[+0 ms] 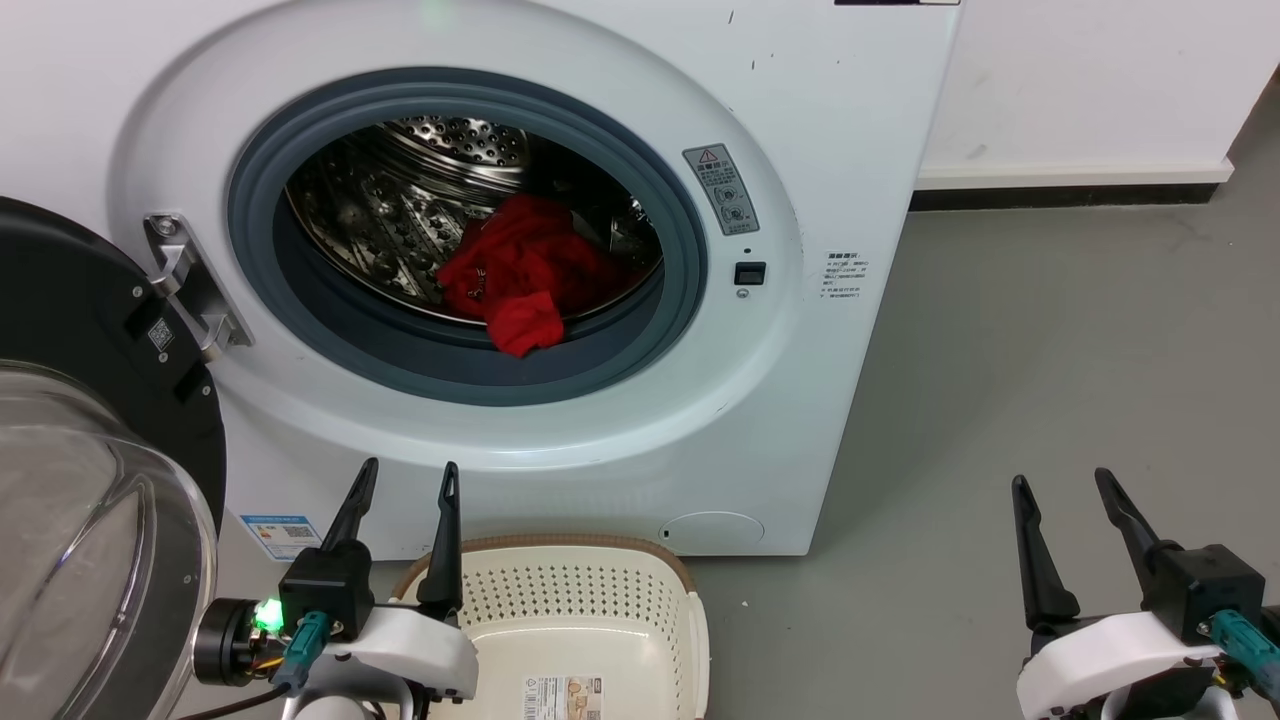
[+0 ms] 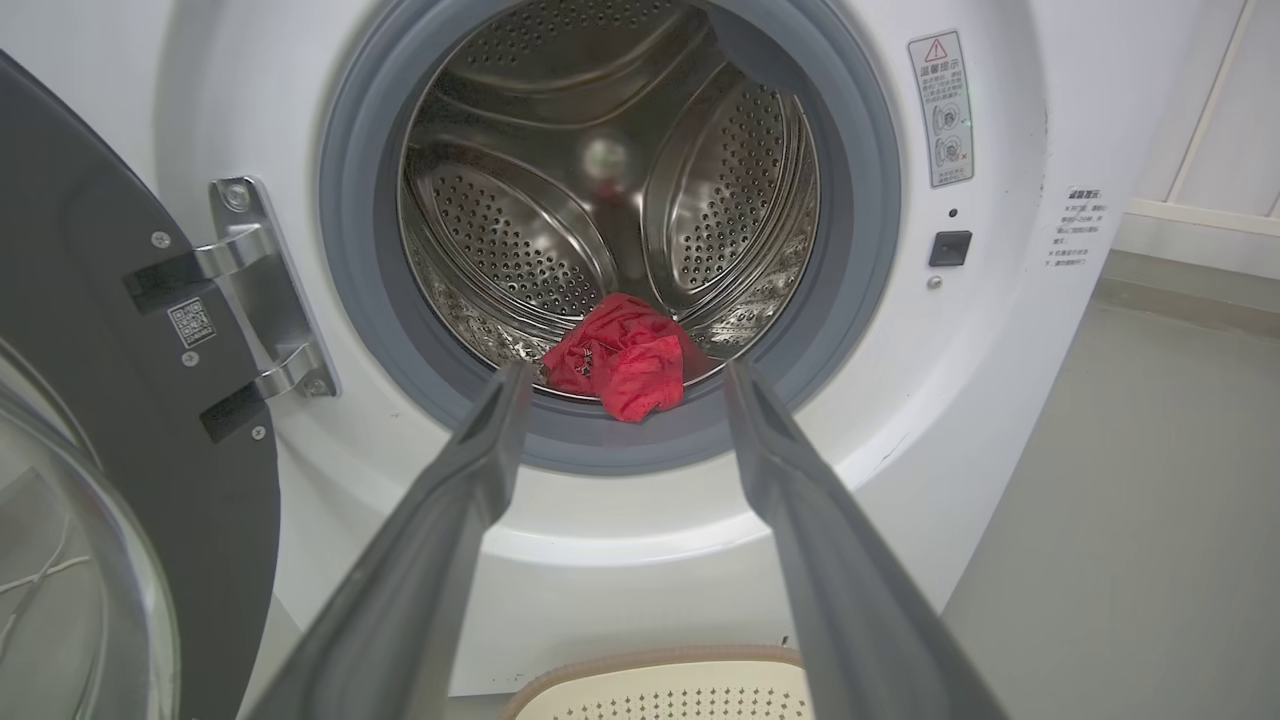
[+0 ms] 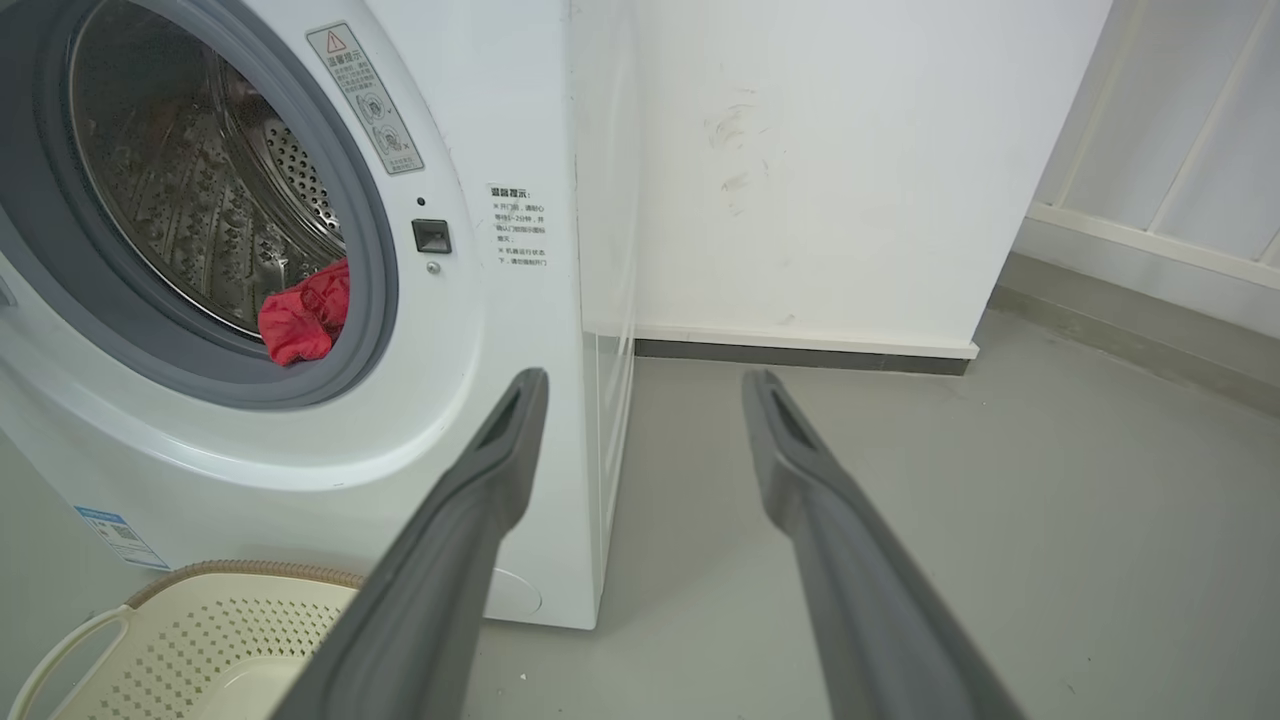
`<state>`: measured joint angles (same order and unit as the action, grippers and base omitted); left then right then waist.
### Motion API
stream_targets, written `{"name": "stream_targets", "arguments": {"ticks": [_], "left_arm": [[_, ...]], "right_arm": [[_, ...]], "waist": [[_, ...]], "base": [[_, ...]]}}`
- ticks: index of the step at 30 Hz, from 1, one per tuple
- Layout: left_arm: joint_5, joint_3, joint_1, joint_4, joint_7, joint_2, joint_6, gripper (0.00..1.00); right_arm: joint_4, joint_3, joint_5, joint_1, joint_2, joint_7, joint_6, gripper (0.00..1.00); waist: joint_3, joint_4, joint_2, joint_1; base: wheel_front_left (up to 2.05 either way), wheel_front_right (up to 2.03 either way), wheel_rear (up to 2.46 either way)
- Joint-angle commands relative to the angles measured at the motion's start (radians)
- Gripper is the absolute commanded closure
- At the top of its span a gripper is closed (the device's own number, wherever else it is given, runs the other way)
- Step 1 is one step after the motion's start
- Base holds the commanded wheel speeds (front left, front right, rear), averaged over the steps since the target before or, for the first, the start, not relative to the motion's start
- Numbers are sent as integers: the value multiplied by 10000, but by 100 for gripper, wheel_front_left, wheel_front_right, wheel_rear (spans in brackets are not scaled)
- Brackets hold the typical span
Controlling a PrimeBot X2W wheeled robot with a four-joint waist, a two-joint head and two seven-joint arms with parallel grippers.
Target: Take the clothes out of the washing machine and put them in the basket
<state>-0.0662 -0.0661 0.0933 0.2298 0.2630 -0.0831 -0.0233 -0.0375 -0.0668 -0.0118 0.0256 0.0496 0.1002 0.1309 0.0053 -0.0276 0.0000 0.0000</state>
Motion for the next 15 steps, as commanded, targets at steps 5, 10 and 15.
{"name": "stream_targets", "arguments": {"ticks": [5,10,15], "left_arm": [[1,62,148,42,26,28,-18,0],[-28,180,675,193,26,17,23,0],[-157,279,1891,846,26,-97,-71,0]], "right_arm": [[-27,13,-41,21,12,2,-3,0],[83,64,-7,-254,12,3,-3,0],[154,250,-122,-657,10,81,-5,0]], "waist": [[62,8,0,0],[386,-70,0,0],[1024,-452,0,0]], "base": [[0,0,0],[0,0,0],[0,0,0]]}}
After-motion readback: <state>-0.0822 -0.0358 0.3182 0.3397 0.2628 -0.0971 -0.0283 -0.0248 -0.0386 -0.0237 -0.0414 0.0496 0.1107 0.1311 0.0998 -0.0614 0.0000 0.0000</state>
